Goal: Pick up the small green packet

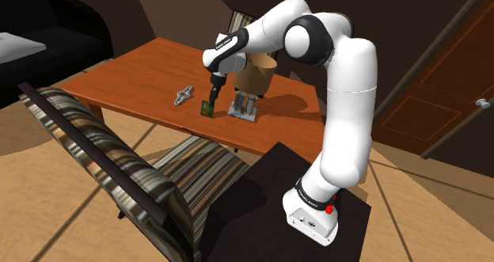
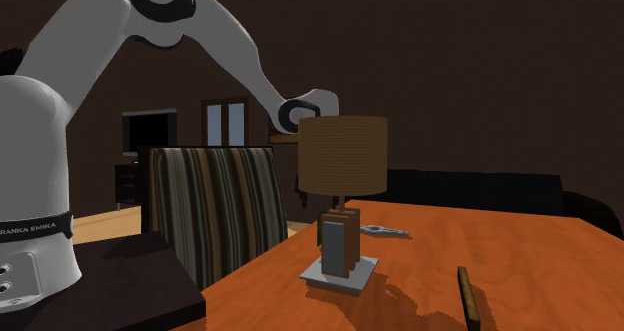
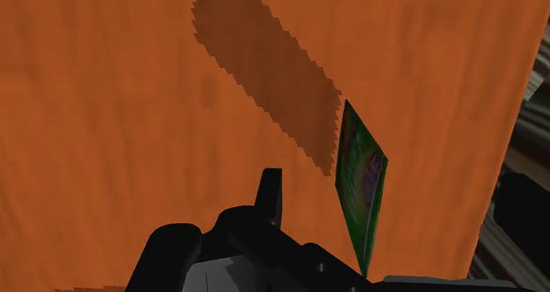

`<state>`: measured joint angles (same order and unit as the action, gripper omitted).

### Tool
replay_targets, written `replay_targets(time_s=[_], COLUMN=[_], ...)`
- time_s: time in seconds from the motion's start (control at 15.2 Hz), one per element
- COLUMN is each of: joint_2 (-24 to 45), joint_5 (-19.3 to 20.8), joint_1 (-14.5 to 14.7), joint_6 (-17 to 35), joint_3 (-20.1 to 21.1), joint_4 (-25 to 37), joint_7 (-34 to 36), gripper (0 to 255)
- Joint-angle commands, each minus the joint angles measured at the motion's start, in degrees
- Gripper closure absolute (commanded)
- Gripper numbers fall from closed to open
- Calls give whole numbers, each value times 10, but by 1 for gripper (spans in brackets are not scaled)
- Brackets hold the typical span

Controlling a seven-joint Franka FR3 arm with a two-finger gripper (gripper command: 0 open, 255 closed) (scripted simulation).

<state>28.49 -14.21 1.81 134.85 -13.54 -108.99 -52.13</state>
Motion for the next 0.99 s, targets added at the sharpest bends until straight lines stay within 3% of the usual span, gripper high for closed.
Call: replay_targets(time_s=[0.0,0.07,0.13,0.92], joint_2=[11,11,12,-5], joint_5=[-4,-4,-4,3], joint_1=[-1,-1,-2,1], joint_6=[9,9,9,-8], joint_3=[3,3,3,-1], joint_4=[2,2,2,3], joint_7=[-2,-2,-2,3], gripper=[0,0,255,255])
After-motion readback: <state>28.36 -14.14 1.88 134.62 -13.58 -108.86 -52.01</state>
